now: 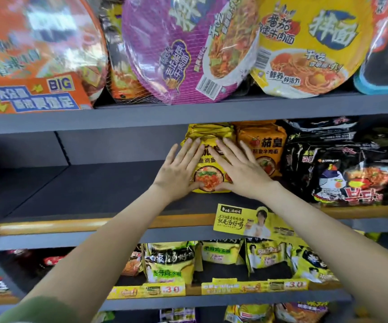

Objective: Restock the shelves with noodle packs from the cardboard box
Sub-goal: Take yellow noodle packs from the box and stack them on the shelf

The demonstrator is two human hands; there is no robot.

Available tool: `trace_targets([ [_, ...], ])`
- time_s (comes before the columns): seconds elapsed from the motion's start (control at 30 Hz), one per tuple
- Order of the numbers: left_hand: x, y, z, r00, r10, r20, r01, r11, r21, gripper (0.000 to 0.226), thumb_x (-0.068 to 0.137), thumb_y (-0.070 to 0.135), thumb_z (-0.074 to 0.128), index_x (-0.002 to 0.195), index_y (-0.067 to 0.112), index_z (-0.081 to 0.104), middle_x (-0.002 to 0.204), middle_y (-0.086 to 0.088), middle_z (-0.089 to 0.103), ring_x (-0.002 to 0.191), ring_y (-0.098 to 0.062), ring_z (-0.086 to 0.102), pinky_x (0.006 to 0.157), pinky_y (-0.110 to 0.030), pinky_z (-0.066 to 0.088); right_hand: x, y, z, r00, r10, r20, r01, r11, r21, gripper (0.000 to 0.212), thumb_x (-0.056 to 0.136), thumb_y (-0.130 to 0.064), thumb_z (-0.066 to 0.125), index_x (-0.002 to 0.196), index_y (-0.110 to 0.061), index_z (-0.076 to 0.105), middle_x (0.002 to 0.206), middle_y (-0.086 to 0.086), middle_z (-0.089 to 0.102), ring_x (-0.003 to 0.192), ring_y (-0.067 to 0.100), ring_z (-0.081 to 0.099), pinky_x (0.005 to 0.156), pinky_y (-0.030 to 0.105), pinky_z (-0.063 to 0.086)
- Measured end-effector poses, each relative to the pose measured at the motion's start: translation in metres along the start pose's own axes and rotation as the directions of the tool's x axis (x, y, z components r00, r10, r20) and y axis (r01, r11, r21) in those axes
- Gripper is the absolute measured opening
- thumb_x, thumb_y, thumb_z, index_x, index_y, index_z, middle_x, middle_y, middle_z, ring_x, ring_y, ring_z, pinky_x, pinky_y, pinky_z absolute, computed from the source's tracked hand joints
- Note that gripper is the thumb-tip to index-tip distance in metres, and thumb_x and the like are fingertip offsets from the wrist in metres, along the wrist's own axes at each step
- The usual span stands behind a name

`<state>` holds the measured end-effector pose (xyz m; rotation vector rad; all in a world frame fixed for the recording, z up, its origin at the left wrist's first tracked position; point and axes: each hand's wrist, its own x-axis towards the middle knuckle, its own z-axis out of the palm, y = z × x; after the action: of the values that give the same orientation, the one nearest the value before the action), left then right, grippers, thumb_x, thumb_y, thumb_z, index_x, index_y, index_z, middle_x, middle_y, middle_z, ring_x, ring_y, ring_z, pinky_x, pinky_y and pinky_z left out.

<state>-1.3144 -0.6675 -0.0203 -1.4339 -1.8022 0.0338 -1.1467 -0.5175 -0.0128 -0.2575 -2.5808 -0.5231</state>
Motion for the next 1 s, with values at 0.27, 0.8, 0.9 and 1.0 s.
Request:
trace_targets([
  [0.27,0.012,0.023,0.0,1.0,0.025,-0.012,-0.026,0.996,-0.082,0.092,0.084,0.068,0.025,0.148,0.003,0.016,0.155,-0.017,0.025,0.144,-0.032,0.018,0.114,-0.053,0.022,-0.003,0.015,0.0,0.987,0.047,0.152,-0.046,0.999,-0.014,0.104,0.083,-0.069,0.046,0.148,-0.019,-0.018,0.155,0.001,-0.025,0.141,0.017,-0.028,0.113,0.041,-0.02],
  [0.8,-0.015,0.044,-0.064,0.959,-0.208,0.192,0.242,0.954,-0.178,0.092,0.084,0.052,0.06,0.152,0.015,0.011,0.157,-0.019,0.008,0.145,-0.038,0.01,0.113,-0.058,0.01,-0.03,-0.024,-0.05,0.955,0.227,0.191,-0.252,0.96,0.122,0.102,0.086,-0.044,0.064,0.148,-0.021,-0.013,0.154,0.002,-0.02,0.139,0.016,-0.028,0.11,0.04,-0.023],
  [0.9,-0.02,0.052,-0.073,0.928,-0.249,0.276,0.305,0.934,-0.184,0.09,0.084,0.053,0.058,0.152,0.018,0.01,0.157,-0.02,0.006,0.145,-0.04,0.01,0.113,-0.058,0.011,-0.044,-0.026,-0.056,0.945,0.266,0.19,-0.293,0.948,0.126,0.1,0.086,-0.039,0.066,0.15,-0.019,-0.008,0.156,0.005,-0.016,0.142,0.021,-0.022,0.114,0.048,-0.007],
  [1.0,-0.026,0.059,-0.079,0.919,-0.243,0.31,0.3,0.942,-0.152,0.088,0.089,0.054,0.052,0.151,0.024,-0.002,0.157,-0.017,-0.008,0.146,-0.037,0.001,0.115,-0.054,0.003,-0.059,-0.035,-0.061,0.945,0.234,0.228,-0.271,0.951,0.147,0.091,0.092,-0.04,0.057,0.149,-0.023,-0.012,0.158,0.005,-0.014,0.144,0.022,-0.02,0.115,0.045,-0.007],
])
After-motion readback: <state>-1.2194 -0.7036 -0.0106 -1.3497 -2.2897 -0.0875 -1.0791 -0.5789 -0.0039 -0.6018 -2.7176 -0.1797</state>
